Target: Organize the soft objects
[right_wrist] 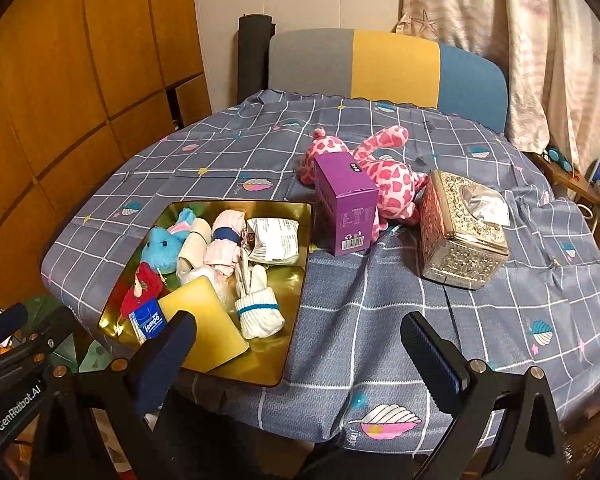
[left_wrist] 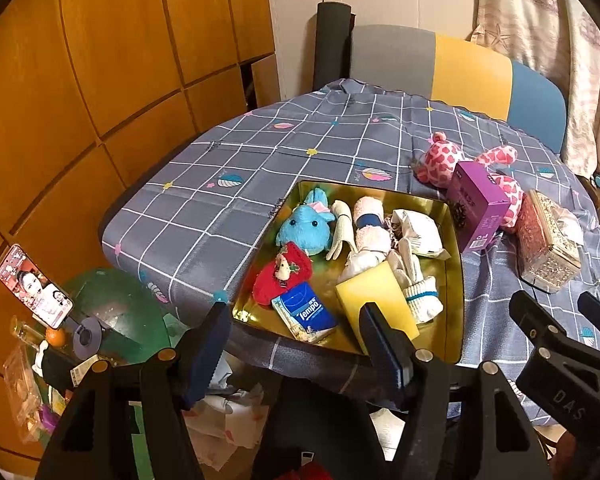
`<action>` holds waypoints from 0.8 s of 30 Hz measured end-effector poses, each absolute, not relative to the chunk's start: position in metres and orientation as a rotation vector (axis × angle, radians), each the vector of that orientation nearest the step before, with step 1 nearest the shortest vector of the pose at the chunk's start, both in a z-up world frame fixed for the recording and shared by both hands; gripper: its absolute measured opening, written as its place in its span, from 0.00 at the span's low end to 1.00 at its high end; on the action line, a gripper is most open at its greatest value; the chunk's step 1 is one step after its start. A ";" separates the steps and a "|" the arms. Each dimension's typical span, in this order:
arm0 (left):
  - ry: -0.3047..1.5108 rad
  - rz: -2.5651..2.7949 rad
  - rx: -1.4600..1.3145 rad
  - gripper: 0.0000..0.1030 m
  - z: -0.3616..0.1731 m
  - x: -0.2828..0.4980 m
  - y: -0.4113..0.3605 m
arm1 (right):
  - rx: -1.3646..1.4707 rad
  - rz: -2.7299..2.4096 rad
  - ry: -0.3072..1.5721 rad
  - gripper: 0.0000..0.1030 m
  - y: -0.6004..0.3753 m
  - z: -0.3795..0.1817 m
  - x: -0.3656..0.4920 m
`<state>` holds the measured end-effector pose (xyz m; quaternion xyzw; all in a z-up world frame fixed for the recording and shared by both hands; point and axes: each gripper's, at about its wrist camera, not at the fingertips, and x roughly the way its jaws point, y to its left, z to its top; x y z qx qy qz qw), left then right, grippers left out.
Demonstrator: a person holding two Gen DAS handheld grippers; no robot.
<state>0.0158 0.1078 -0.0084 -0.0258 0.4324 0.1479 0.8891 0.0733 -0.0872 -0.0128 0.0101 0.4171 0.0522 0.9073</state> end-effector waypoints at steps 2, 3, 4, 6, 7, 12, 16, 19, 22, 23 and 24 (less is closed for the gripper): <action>0.899 0.301 -0.053 0.64 -0.009 0.016 0.107 | 0.022 0.104 0.862 1.00 -0.087 -0.013 0.073; 0.901 0.300 -0.052 0.63 -0.009 0.016 0.107 | 0.020 0.104 0.862 1.00 -0.087 -0.013 0.073; 0.904 0.296 -0.054 0.63 -0.009 0.017 0.107 | 0.020 0.102 0.861 1.00 -0.087 -0.013 0.073; 0.907 0.296 -0.054 0.63 -0.010 0.017 0.106 | 0.022 0.103 0.864 1.00 -0.087 -0.014 0.074; 0.908 0.295 -0.054 0.63 -0.010 0.017 0.106 | 0.023 0.105 0.866 1.00 -0.087 -0.014 0.074; 0.912 0.290 -0.058 0.63 -0.011 0.017 0.106 | 0.032 0.099 0.871 1.00 -0.090 -0.015 0.076; 0.922 0.281 -0.061 0.63 -0.012 0.020 0.107 | 0.036 0.099 0.878 1.00 -0.091 -0.016 0.077; 0.927 0.276 -0.065 0.63 -0.013 0.021 0.107 | 0.033 0.097 0.880 1.00 -0.091 -0.017 0.078; 0.935 0.275 -0.067 0.57 -0.014 0.024 0.107 | 0.038 0.100 0.883 1.00 -0.093 -0.017 0.078; 0.940 0.274 -0.066 0.57 -0.015 0.024 0.107 | 0.038 0.099 0.883 1.00 -0.093 -0.017 0.078; 0.943 0.275 -0.065 0.57 -0.016 0.026 0.107 | 0.040 0.099 0.883 1.00 -0.094 -0.017 0.078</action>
